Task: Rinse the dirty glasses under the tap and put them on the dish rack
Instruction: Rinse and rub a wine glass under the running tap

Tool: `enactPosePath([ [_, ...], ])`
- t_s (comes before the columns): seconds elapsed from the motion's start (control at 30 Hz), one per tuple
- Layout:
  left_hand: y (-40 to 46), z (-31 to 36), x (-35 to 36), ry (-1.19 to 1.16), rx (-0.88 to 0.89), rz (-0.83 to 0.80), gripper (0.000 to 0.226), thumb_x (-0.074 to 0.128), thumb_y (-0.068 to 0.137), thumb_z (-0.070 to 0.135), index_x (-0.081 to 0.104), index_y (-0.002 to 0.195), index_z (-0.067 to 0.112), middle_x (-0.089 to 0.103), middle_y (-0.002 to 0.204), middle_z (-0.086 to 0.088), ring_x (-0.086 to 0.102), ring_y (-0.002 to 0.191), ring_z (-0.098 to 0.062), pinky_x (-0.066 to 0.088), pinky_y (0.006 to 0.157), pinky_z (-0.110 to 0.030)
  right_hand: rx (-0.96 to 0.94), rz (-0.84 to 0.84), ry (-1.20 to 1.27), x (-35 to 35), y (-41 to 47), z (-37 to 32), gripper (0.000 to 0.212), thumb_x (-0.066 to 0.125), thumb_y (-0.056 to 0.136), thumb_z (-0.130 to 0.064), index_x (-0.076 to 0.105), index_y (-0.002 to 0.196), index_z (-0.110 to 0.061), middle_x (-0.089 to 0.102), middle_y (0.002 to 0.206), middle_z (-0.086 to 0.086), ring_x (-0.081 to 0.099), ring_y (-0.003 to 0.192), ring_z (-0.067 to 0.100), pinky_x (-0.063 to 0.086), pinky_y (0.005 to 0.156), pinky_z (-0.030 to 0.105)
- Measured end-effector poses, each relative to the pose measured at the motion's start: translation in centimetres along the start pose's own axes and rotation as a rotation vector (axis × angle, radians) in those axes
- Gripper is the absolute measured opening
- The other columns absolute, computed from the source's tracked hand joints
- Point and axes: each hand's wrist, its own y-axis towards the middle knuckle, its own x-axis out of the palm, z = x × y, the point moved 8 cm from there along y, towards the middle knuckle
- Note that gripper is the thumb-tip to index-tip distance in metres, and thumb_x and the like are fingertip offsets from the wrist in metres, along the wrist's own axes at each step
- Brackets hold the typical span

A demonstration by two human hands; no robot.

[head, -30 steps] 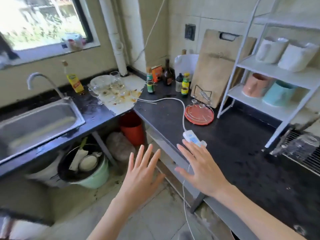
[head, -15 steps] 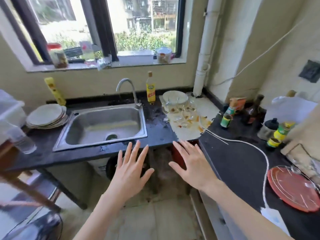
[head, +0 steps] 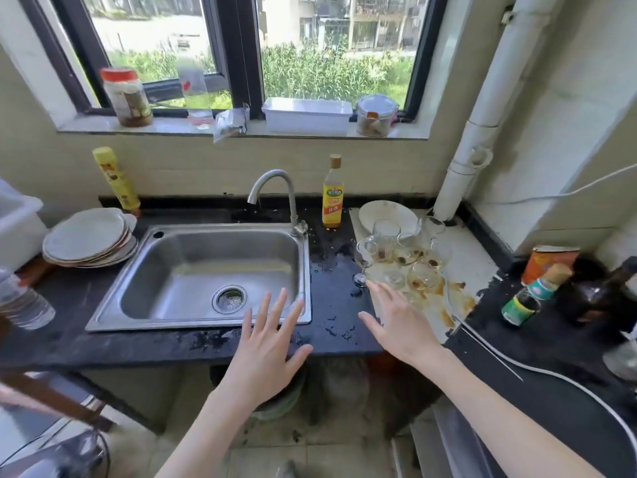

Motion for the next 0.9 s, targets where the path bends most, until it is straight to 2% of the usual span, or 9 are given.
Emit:
enactPosePath([
  [0.1, 4.2, -1.7, 0.7, -0.021, 0.009, 0.025, 0.080, -0.001, 0.078, 0.069, 0.004, 0.148, 0.029, -0.005, 0.156, -0.004, -0.020, 0.137, -0.024, -0.008, 0.110, -0.044, 0.069, -0.007, 0.023, 1.0, 4.7, 1.8, 0.061, 0.046, 0.096, -0.040, 0.023, 0.148, -0.019, 0.029, 0.153, -0.002, 0.026, 0.141, 0.016, 0.026, 0.111, 0.030],
  [0.2, 8.6, -3.2, 1.6, -0.039, 0.040, 0.000, 0.083, -0.008, 0.082, 0.071, 0.014, 0.147, 0.025, 0.009, 0.156, -0.009, -0.008, 0.138, -0.029, 0.002, 0.108, -0.048, 0.201, -0.020, 0.074, 2.1, 9.1, 4.2, 0.061, 0.047, 0.096, -0.037, 0.023, 0.148, -0.017, 0.029, 0.153, 0.000, 0.027, 0.140, 0.018, 0.029, 0.110, 0.034],
  [0.27, 11.0, -3.7, 2.5, -0.062, 0.068, -0.018, 0.097, -0.019, 0.071, 0.076, 0.010, 0.148, 0.026, 0.000, 0.157, -0.006, -0.019, 0.136, -0.025, -0.005, 0.109, -0.045, 0.288, -0.042, 0.116, 3.2, 11.3, 5.8, 0.062, 0.047, 0.096, -0.036, 0.021, 0.149, -0.016, 0.027, 0.154, 0.002, 0.027, 0.141, 0.020, 0.029, 0.110, 0.036],
  [0.4, 14.7, -4.7, 3.4, -0.091, 0.074, -0.124, 0.108, -0.031, 0.054, 0.080, -0.006, 0.147, 0.030, -0.017, 0.155, 0.000, -0.033, 0.130, -0.017, -0.016, 0.108, -0.039, 0.403, -0.051, 0.210, 4.6, 15.3, 8.6, 0.082, 0.056, 0.091, -0.041, 0.006, 0.151, -0.016, 0.014, 0.158, 0.006, 0.019, 0.144, 0.025, 0.023, 0.113, 0.041],
  [0.53, 17.3, -5.7, 4.9, -0.099, 0.067, -0.185, 0.106, -0.030, 0.056, 0.079, -0.006, 0.147, 0.030, -0.015, 0.156, 0.001, -0.032, 0.131, -0.016, -0.017, 0.108, -0.037, 0.487, -0.099, 0.240, 5.6, 18.9, 10.6, 0.102, 0.068, 0.082, -0.042, -0.004, 0.151, -0.016, 0.007, 0.159, 0.008, 0.014, 0.145, 0.026, 0.020, 0.114, 0.042],
  [0.6, 18.4, -6.0, 5.7, -0.109, 0.053, -0.203, 0.105, -0.031, 0.056, 0.079, -0.007, 0.147, 0.031, -0.017, 0.155, 0.001, -0.033, 0.131, -0.017, -0.019, 0.107, -0.036, 0.490, -0.151, 0.177, 6.4, 20.1, 11.0, 0.100, 0.067, 0.083, -0.042, -0.001, 0.151, -0.016, 0.013, 0.157, 0.009, 0.020, 0.143, 0.028, 0.025, 0.112, 0.043],
  [0.77, 19.7, -6.5, 8.2, -0.138, -0.011, -0.285, 0.107, -0.035, 0.051, 0.078, -0.014, 0.145, 0.031, -0.025, 0.153, 0.002, -0.030, 0.137, -0.019, -0.016, 0.113, -0.040, 0.353, -0.095, 0.048, 6.6, 22.2, 11.0, 0.067, 0.062, 0.087, -0.032, 0.029, 0.142, -0.012, 0.039, 0.137, 0.010, 0.039, 0.127, 0.027, 0.038, 0.102, 0.039],
  [0.83, 20.3, -6.5, 8.8, -0.159, -0.039, -0.315, 0.098, -0.026, 0.060, 0.079, -0.016, 0.145, 0.031, -0.024, 0.153, 0.001, -0.028, 0.138, -0.019, -0.012, 0.114, -0.041, 0.298, -0.118, 0.059, 6.6, 22.8, 10.7, 0.064, 0.061, 0.086, -0.030, 0.031, 0.140, -0.012, 0.040, 0.137, 0.008, 0.039, 0.128, 0.024, 0.036, 0.102, 0.035],
  [0.9, 20.8, -6.6, 9.3, -0.173, -0.070, -0.354, 0.074, 0.008, 0.086, 0.068, -0.014, 0.145, 0.030, -0.021, 0.154, 0.001, -0.026, 0.139, -0.019, -0.012, 0.114, -0.039, 0.271, -0.140, 0.074, 6.5, 23.2, 10.3, 0.065, 0.064, 0.084, -0.031, 0.033, 0.137, -0.012, 0.044, 0.135, 0.007, 0.044, 0.124, 0.023, 0.039, 0.099, 0.034],
])
